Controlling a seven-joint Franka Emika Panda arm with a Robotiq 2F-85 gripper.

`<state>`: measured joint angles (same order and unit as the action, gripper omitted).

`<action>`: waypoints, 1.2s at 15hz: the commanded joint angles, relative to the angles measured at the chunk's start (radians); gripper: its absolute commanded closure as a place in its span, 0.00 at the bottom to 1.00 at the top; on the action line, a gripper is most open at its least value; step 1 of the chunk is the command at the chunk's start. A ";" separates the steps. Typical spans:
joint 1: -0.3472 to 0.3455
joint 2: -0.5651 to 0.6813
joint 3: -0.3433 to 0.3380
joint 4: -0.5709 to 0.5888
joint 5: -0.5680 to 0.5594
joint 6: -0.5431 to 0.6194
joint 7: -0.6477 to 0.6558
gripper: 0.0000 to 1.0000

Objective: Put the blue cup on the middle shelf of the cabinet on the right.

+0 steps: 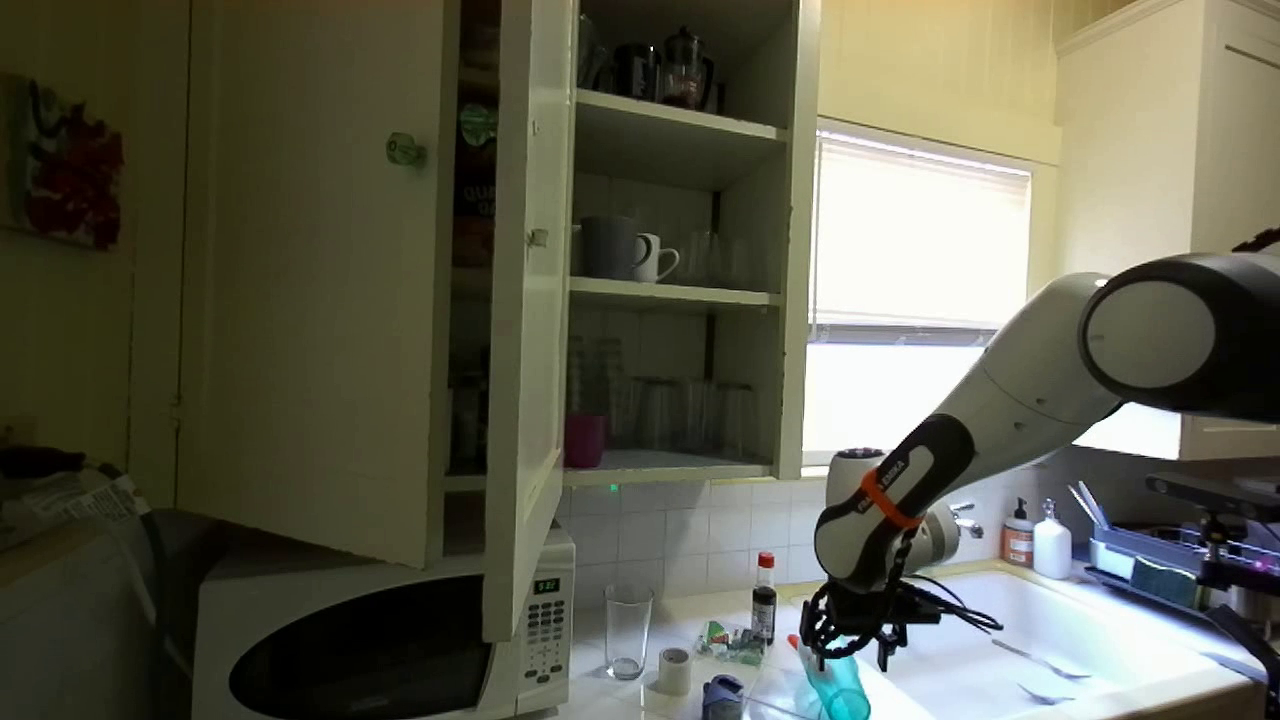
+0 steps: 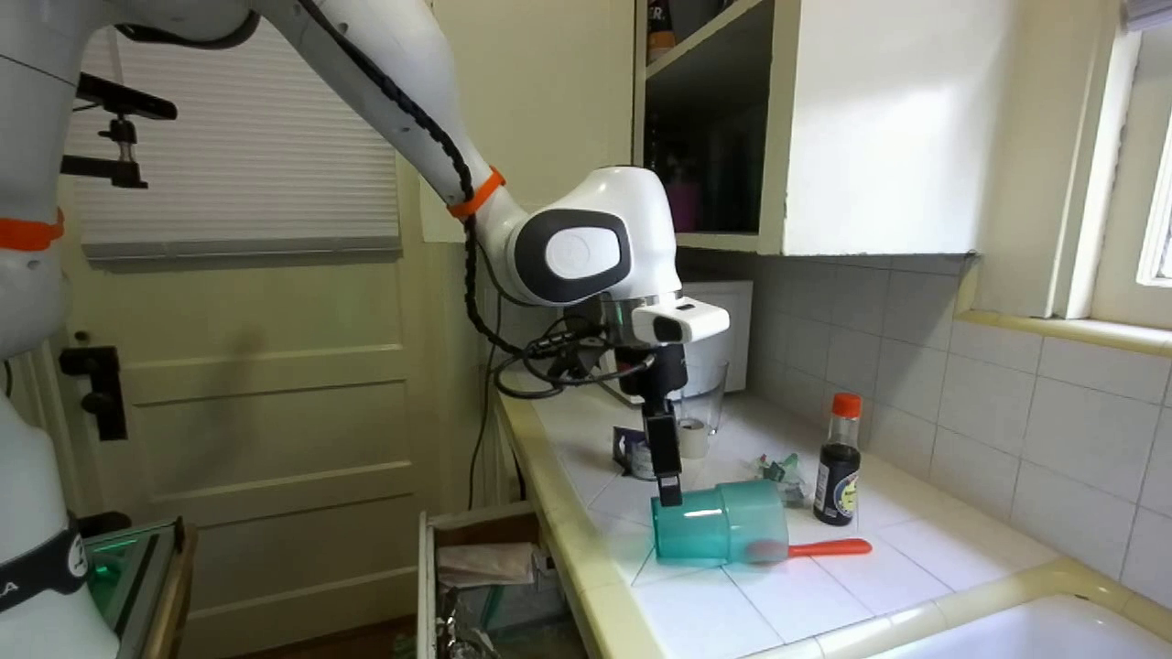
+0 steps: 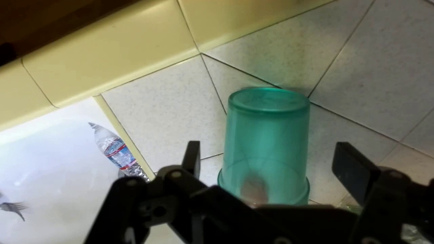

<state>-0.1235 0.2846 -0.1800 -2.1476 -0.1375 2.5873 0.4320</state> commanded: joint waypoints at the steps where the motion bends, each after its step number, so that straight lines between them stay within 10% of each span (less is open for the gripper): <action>1: 0.004 0.111 0.002 0.094 0.063 -0.020 -0.054 0.00; 18: 0.051 0.213 -0.004 0.107 0.160 0.010 -0.033 0.00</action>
<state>-0.0849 0.5003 -0.1754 -2.0293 -0.0033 2.5859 0.3909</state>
